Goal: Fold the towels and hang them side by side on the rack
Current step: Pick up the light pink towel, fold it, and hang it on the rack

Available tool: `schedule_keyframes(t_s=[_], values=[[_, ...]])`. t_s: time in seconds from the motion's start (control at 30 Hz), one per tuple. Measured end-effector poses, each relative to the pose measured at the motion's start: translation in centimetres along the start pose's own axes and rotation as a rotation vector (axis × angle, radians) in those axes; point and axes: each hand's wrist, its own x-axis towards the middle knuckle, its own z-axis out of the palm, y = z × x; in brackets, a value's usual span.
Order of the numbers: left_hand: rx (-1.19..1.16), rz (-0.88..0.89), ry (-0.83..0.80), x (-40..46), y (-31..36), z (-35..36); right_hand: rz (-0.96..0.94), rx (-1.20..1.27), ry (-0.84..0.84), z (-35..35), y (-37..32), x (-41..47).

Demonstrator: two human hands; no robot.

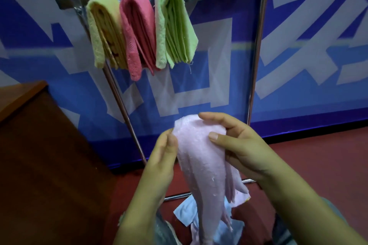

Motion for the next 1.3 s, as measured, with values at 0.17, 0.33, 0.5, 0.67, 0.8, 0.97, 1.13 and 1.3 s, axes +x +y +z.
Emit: schedule_keyframes(t_s=[0.17, 0.33, 0.5, 0.67, 0.8, 0.97, 1.13, 1.3], values=[[-0.08, 0.053, -0.06, -0.3, 0.9, 0.6, 0.02, 0.045, -0.013, 0.2, -0.9, 0.0], [-0.208, 0.129, -0.054, -0.2, 2.2, 0.9, 0.031, 0.083, 0.073, 0.7, -1.8, -0.3], [-0.237, 0.177, -0.045, 0.4, 3.6, 0.8, 0.039, 0.081, 0.083, 0.9, -1.7, -0.8], [-0.203, 0.178, -0.039, 0.8, 4.2, 0.4, -0.043, -0.101, -0.058, 0.6, -1.6, -1.4], [-0.207, 0.162, -0.053, 1.0, 4.4, 0.2, -0.128, -0.215, -0.014, 1.2, -1.8, -1.5], [-0.242, 0.161, 0.004, 1.0, 4.2, -0.3, -0.139, -0.243, -0.009, 2.3, -2.3, -0.9], [-0.261, 0.175, -0.046, 0.5, 3.7, -0.1, -0.143, -0.063, -0.063, 2.8, -3.9, -0.8], [-0.257, 0.309, -0.048, 1.0, 4.5, 0.7, -0.148, -0.067, -0.041, 1.9, -3.9, -0.5]])
